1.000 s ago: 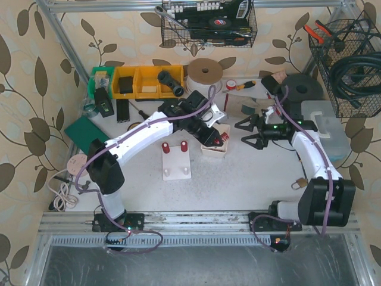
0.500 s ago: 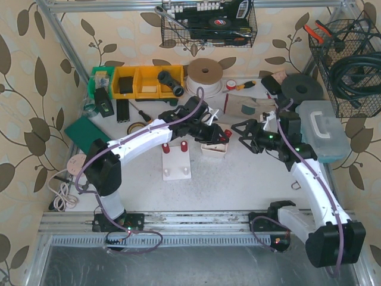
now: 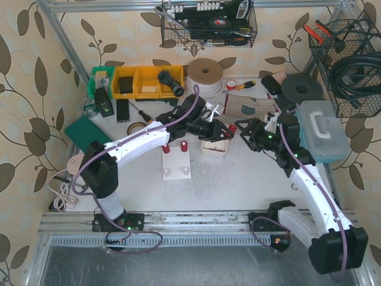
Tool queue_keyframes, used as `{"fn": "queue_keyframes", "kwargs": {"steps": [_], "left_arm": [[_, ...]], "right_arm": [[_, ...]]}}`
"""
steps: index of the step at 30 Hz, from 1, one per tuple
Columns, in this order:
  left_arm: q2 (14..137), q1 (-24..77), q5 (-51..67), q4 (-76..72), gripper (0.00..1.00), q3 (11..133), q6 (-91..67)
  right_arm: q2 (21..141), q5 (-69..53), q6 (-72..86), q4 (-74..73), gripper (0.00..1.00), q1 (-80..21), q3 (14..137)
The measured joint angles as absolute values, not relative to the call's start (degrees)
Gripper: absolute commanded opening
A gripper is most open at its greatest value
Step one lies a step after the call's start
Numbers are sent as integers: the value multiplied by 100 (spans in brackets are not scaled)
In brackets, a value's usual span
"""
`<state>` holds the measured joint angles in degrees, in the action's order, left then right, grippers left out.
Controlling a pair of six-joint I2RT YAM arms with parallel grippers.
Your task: Install the large spring
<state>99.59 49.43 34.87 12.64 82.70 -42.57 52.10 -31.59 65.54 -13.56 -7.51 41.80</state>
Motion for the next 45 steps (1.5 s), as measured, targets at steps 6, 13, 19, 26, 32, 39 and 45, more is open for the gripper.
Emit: {"fn": "queue_keyframes", "kwargs": {"steps": [6,13,19,26,32,39,45], "left_arm": [[9874,4956,3492,1240,0,8211,-4239],[9874,4960,3494,1380,0,8211,-4191],[9874,4960,3494,1413,0,8213,-4115],[9874,4960,3489,1647,0,8246,-3990],[9880,4958,3465,1964,0,8425,-3863],[10007,4960,3531,2316,0,8720,-3601],[10116,4960,3570,2517,0,8847,-3433]], "right_arm": [[5312,-3055,6777,-1227,64,-751,4182],[5572,-3044,6702,-1313,60,-930,4329],[5601,-3063,6438,-1431,56,-1208,4447],[5629,-3131,6208,-1616,32,-1227,4532],[5719,-3258,6114,-1653,41,-1227,4624],[5937,-3435,6051,-1686,37,-1227,4694],[5944,-3465,6051,-1767,0,-1227,4705]]}}
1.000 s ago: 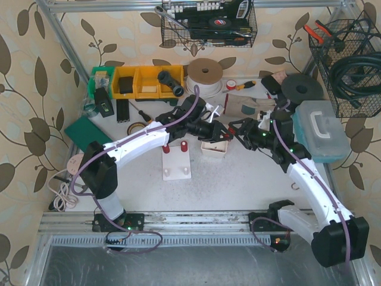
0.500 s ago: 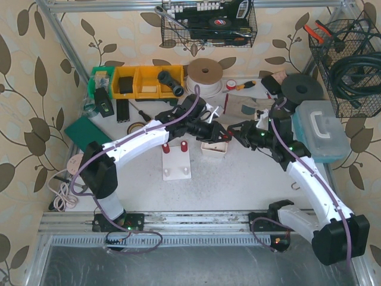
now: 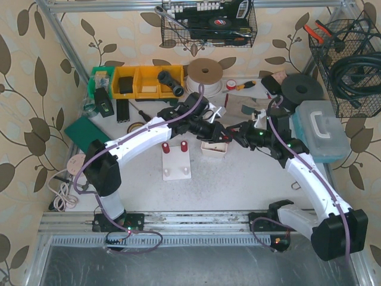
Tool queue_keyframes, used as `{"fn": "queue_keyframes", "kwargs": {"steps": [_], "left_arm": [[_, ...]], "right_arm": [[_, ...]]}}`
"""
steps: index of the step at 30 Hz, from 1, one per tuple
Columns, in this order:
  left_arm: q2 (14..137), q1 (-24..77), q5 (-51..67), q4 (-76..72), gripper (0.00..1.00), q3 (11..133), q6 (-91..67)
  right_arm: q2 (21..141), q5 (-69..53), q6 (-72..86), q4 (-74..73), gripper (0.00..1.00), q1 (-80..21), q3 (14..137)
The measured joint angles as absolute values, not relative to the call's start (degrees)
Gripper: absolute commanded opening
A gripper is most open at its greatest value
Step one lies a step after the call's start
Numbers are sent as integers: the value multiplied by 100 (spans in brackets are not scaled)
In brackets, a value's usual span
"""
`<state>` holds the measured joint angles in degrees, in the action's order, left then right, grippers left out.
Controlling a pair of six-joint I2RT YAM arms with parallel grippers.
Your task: Install the large spring
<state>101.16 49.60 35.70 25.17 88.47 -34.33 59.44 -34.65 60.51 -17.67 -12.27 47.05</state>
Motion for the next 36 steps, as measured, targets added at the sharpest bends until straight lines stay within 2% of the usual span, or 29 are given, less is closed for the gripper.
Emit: {"fn": "queue_keyframes", "kwargs": {"steps": [2,4,6,7,10,14,19,23,28,36], "left_arm": [[10116,4960,3573,2571,0,8871,-3400],[10116,4960,3568,2611,19,8895,-3369],[10114,4960,3566,2620,53,8895,-3352],[10114,4960,3557,2611,61,8895,-3352],[10082,4958,3498,2475,70,8851,-3428],[9588,4954,3256,1623,74,8093,-4003],[8670,4954,2700,-351,76,6528,-5457],[8774,4954,2456,-2222,76,5937,-6670],[9325,4956,2349,-4016,71,5778,-7752],[9524,4963,2412,-4742,62,5959,-8213]], "right_arm": [[5944,-3476,6016,-1791,0,-1227,4722],[5944,-3492,6016,-1789,0,-1227,4724],[5944,-3494,6016,-1796,0,-1227,4724],[5944,-3492,6016,-1796,0,-1227,4724],[5942,-3395,6034,-1835,0,-1227,4729],[5865,-3168,6215,-1806,0,-1216,4729],[5509,-2714,6818,-1391,0,-1216,4720],[5168,-2327,7402,-871,0,-1216,4598],[4873,-1977,8154,-401,0,-1216,4185],[4724,-1651,8654,-217,0,-1216,3946]]}}
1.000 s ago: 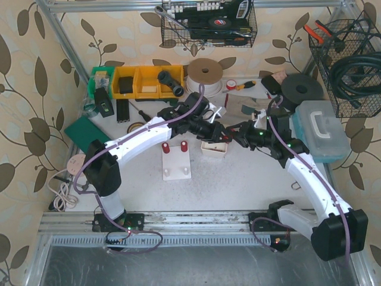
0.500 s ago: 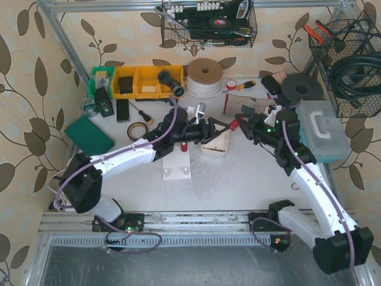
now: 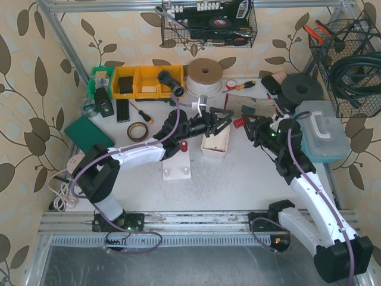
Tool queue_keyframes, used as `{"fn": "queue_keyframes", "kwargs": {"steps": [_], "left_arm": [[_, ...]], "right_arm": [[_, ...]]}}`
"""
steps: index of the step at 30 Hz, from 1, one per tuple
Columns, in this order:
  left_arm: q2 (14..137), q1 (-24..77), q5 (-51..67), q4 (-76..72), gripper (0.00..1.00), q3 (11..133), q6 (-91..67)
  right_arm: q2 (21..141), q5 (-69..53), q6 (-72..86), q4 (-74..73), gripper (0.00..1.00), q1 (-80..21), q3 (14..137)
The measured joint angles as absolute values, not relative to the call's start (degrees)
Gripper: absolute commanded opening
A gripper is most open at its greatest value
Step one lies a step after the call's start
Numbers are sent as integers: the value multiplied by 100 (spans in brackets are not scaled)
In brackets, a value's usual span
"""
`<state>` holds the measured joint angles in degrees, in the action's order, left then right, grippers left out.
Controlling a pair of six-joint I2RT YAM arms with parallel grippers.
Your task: Install the large spring
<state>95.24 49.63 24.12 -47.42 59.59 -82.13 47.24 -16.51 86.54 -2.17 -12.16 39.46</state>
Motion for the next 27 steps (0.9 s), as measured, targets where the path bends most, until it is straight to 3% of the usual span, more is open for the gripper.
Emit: {"fn": "queue_keyframes", "kwargs": {"steps": [8,22,27], "left_arm": [[9524,5033,2418,-4672,65,5953,-8219],[9537,5113,2672,-4143,45,6077,-7966],[9633,5113,2829,-4010,45,6250,-7885]], "right_arm": [[4722,-1584,8746,-60,0,-1216,3946],[4895,-1717,8750,64,0,-1223,3948],[4923,-1863,8853,161,0,-1227,3948]]}}
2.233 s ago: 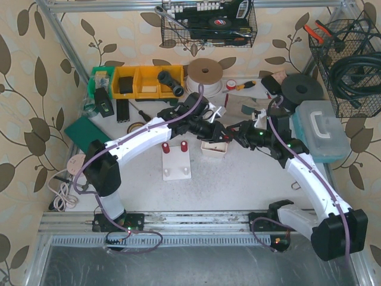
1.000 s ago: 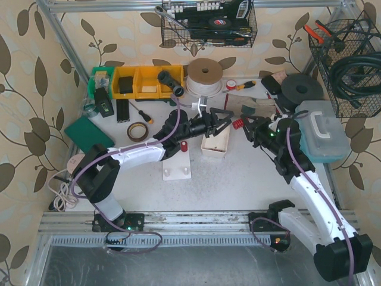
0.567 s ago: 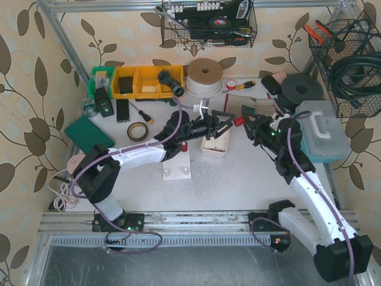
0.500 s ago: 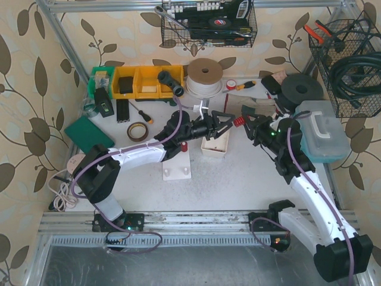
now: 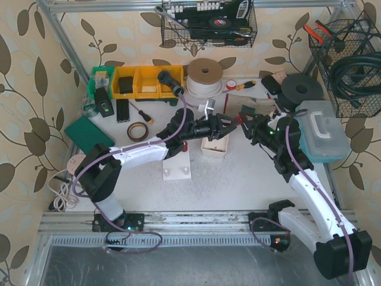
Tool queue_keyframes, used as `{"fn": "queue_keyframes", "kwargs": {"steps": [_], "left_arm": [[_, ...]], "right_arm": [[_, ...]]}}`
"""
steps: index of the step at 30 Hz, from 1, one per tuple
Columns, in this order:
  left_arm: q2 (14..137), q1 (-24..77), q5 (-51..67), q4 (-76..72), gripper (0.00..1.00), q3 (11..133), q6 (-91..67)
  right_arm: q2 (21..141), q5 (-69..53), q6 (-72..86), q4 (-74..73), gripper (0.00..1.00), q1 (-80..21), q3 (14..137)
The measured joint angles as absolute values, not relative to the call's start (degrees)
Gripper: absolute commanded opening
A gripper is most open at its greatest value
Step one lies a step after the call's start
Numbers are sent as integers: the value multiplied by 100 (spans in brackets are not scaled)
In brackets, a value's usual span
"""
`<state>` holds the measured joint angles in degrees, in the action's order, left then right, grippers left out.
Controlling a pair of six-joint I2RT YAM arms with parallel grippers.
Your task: Install the large spring
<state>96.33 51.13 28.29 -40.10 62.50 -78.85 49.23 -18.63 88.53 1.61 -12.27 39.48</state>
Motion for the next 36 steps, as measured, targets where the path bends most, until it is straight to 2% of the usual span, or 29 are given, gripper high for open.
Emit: {"fn": "queue_keyframes", "kwargs": {"steps": [5,17,22,28,30,34,36], "left_arm": [[9640,5111,2873,-3658,48,6386,-7642],[9640,5113,2864,-3138,47,6643,-7321],[9640,5113,2871,-3133,33,6676,-7308],[9638,5113,2864,-3118,0,6689,-7288],[9638,5113,2867,-3116,0,6689,-7288],[9631,5144,2873,-2993,0,6716,-7236],[9594,5146,2873,-2679,0,6761,-7107]], "right_arm": [[4864,-1863,8973,99,0,-1249,3948],[4657,-1756,9006,-97,0,-1321,3948],[4657,-1710,9019,-110,0,-1352,3948],[4639,-1625,9015,-156,0,-1378,3946],[4624,-1614,9015,-176,0,-1378,3946],[4606,-1603,8973,-255,68,-1382,3948],[4580,-1590,8882,-412,86,-1382,3964]]}}
